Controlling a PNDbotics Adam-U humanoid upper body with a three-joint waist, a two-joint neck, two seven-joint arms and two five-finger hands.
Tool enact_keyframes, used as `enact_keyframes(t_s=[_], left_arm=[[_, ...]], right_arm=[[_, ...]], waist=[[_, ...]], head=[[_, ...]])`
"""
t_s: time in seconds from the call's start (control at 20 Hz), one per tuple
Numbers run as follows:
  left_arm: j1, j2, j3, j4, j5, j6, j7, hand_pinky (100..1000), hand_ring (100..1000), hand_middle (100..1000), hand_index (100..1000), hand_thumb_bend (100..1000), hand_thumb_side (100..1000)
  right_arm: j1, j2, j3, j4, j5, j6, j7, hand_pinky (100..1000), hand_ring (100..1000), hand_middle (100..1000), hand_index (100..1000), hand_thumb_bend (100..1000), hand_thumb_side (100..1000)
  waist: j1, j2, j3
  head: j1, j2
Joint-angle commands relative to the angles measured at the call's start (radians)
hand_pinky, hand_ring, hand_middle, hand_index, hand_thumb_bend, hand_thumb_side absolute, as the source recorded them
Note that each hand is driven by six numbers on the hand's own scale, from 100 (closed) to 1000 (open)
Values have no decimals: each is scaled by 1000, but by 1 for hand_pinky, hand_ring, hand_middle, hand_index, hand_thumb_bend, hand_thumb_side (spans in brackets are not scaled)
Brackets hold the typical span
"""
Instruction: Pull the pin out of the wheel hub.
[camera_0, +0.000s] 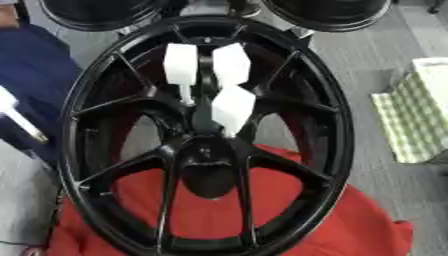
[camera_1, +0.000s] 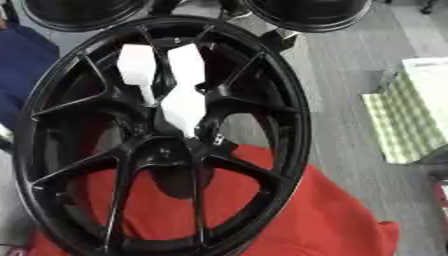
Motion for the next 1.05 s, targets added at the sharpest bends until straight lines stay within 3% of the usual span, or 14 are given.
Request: enact_keyframes(t_s=[0.05, 0.1, 0.25, 0.75, 1.05], left_arm=[[-19, 28, 8, -37, 5, 17, 49, 837, 707, 639, 778, 100, 579], [-21, 23, 6, -56, 16, 24, 78, 822, 673, 603, 759, 100, 523], [-19, 11, -10, -133, 64, 41, 151, 806, 645, 574, 743, 100, 500], [34, -31, -76, -447, 169, 146, 425, 803, 631, 559, 749, 100, 518], [100, -92, -93, -624, 196, 175, 592, 805, 625, 553, 746, 100, 536]], right_arm=[[-11, -27, -12, -19, 12, 4, -1, 428, 576, 510, 714, 463, 670], [-12, -27, -11, -20, 13, 5, -1, 428, 576, 510, 714, 462, 669], [-15, -27, -9, -22, 15, 6, -1, 428, 576, 510, 714, 465, 664], [-26, -27, -1, -40, 31, 17, -1, 429, 576, 510, 715, 467, 655], [-33, -24, 1, -54, 41, 28, -1, 430, 576, 510, 715, 468, 646]], waist=[[0, -22, 1], [0, -22, 1], [-2, -23, 1], [-7, -24, -1], [-12, -19, -3]], head=[[3, -13], [3, -13], [5, -14], [10, -20], [10, -27]])
